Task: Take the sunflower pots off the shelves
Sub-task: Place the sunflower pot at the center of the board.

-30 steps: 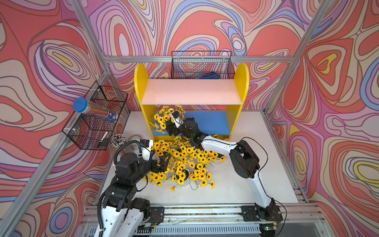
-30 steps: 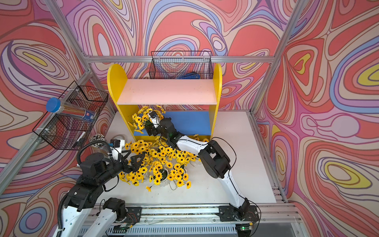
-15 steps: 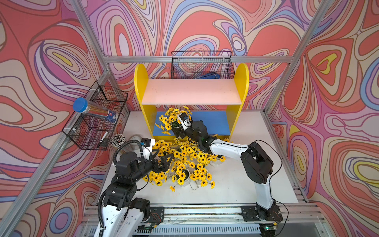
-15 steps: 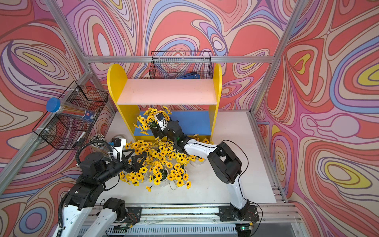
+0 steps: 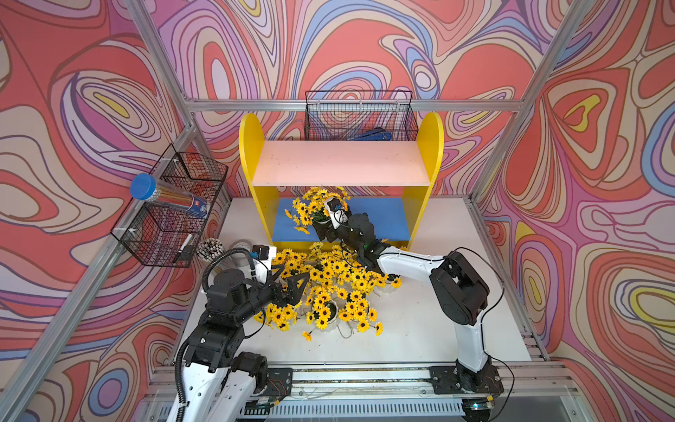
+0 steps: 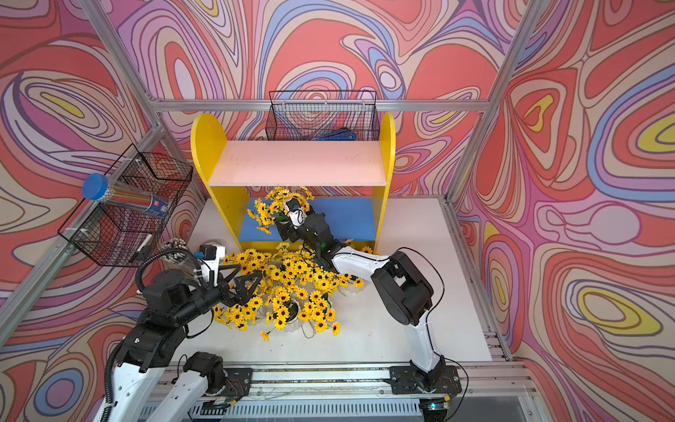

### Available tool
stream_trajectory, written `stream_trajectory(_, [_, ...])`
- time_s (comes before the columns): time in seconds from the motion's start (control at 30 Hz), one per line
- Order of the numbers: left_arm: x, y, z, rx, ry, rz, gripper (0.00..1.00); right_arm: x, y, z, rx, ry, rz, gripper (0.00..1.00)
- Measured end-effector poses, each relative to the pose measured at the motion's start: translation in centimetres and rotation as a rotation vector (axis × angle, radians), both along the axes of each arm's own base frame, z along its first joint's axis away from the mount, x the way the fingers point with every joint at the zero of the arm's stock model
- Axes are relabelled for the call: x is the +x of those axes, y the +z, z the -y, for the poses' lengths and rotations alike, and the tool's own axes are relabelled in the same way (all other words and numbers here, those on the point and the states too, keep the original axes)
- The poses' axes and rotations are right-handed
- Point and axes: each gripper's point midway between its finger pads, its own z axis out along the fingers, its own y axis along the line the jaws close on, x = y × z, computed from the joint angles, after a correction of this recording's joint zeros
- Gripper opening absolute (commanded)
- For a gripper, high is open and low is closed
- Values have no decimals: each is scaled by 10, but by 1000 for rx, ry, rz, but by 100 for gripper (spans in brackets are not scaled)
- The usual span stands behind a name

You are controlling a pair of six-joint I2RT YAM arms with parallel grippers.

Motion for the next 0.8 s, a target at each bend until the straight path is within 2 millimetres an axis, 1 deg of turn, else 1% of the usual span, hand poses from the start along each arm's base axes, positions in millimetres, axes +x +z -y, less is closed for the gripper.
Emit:
stream_trajectory(0.1, [0, 0, 0, 0, 0, 0, 100, -1, -6, 2, -4, -2, -5, 0])
stream_trajectory(0.3, [2, -2, 2, -5, -6, -16, 100, -9, -10, 10, 1, -8, 0, 0])
stream_trajectory(0.43, [3, 1, 3, -22, -8, -9, 100, -20, -1, 21, 3, -14, 4, 0])
stream_trajectory(0.6, [3, 4, 4, -34, -14, -2, 100, -31, 16, 31, 22, -19, 25, 0])
stream_trajectory(0.7, [3, 5, 5, -37, -14, 0, 100, -30, 23, 33, 27, -33, 46, 0])
stream_trajectory(0.8, [3, 5, 5, -38, -15, 1, 100, -24, 21, 33, 12, -52, 58, 0])
